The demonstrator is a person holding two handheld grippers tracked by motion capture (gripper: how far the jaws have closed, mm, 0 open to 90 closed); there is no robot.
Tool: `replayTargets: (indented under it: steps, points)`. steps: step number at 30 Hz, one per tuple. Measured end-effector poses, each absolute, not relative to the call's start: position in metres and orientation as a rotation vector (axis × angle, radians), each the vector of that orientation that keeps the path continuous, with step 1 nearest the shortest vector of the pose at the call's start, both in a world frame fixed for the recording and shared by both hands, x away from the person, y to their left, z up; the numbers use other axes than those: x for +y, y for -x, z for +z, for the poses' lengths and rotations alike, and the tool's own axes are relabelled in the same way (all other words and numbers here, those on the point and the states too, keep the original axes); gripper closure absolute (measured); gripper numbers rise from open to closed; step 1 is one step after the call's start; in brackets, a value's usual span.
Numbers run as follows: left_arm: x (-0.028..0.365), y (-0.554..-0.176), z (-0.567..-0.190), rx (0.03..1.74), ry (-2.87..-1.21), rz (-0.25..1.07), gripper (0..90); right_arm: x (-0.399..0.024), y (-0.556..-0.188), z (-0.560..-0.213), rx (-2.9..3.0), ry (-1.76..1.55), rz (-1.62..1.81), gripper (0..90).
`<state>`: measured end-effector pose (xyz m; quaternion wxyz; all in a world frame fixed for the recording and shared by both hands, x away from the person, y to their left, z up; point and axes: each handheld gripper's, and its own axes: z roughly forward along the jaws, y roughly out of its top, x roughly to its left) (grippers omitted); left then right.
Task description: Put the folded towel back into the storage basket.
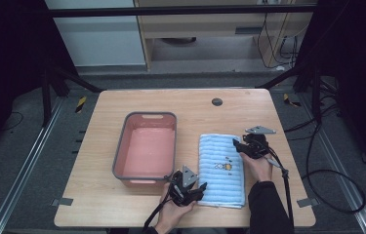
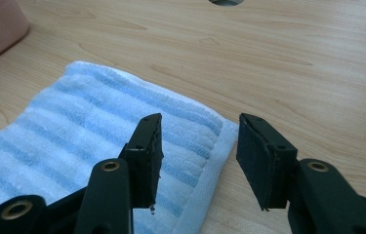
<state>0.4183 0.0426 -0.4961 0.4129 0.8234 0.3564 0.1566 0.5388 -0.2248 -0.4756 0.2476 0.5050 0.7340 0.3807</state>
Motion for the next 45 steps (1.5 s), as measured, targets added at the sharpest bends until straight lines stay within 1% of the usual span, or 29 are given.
replayTargets:
  steps: [8, 22, 27, 30, 33, 39, 41, 45]
  points:
    - [0.041, -0.419, -0.503, 0.918, -2.079, 0.373, 54.5, -0.223, -0.541, -0.483, 2.026, -1.387, 1.007, 52.0]
    - [0.036, -0.416, -0.505, 0.94, -2.101, 0.381, 61.8, -0.225, -0.542, -0.498, 2.07, -1.434, 0.988, 53.9]
    - [0.035, -0.417, -0.504, 0.964, -2.097, 0.347, 66.6, -0.222, -0.542, -0.502, 2.092, -1.437, 0.978, 56.3]
    - [0.035, -0.418, -0.504, 0.968, -2.095, 0.326, 69.4, -0.222, -0.542, -0.502, 2.088, -1.462, 0.985, 58.8]
    - [0.034, -0.417, -0.504, 0.956, -2.103, 0.338, 72.4, -0.221, -0.542, -0.502, 2.094, -1.462, 0.995, 63.5]
    - [0.029, -0.412, -0.504, 0.963, -2.098, 0.383, 80.5, -0.219, -0.54, -0.502, 2.108, -1.473, 1.028, 77.7]
    - [0.029, -0.411, -0.504, 0.964, -2.09, 0.389, 82.6, -0.218, -0.54, -0.502, 2.111, -1.474, 1.032, 79.9]
    - [0.03, -0.412, -0.504, 0.973, -2.084, 0.377, 84.8, -0.218, -0.54, -0.5, 2.111, -1.479, 1.039, 81.6]
